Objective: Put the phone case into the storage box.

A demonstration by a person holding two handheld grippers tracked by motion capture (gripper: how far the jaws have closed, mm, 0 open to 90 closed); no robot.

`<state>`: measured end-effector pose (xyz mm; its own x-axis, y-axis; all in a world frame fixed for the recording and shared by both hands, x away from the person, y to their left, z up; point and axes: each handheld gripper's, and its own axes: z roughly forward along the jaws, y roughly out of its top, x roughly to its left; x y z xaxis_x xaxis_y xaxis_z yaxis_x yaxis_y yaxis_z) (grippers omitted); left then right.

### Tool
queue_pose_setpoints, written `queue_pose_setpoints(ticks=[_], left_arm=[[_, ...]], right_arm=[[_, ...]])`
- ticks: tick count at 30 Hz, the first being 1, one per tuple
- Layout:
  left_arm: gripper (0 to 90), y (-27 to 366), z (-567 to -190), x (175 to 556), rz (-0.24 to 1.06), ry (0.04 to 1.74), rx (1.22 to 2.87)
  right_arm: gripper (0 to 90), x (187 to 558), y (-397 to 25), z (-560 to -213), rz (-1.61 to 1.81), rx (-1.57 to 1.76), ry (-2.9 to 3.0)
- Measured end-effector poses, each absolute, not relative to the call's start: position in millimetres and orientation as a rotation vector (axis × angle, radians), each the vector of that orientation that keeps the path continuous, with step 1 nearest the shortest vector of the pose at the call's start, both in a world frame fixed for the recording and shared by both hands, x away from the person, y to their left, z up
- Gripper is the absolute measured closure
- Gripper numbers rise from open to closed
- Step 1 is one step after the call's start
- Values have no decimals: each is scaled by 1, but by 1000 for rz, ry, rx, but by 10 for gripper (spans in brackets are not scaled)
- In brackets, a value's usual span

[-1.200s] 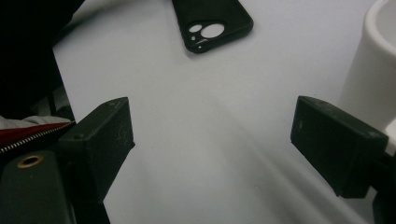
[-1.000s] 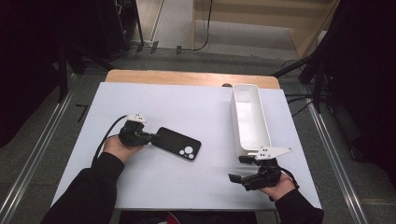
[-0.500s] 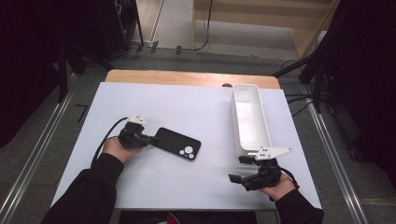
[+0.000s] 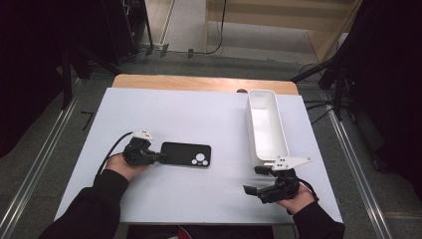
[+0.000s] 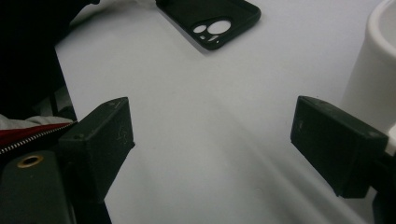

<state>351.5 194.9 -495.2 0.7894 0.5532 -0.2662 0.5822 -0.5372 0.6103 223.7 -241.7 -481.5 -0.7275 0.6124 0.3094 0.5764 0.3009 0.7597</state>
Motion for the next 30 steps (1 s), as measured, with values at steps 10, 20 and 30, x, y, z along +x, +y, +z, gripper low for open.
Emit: queue_pose_setpoints(ticks=[10,20,30], left_arm=[[888,189,-495,331,-107,801,2289],[888,176,-495,317,-165,749,2316],[868,182,-488,320,-168,772,2235]], right_arm=[[116,224,-242,-482,1432,1144,2501],[116,224,-241,-482,1427,1144,2506],[116,224,-241,-482,1421,1147,2505]])
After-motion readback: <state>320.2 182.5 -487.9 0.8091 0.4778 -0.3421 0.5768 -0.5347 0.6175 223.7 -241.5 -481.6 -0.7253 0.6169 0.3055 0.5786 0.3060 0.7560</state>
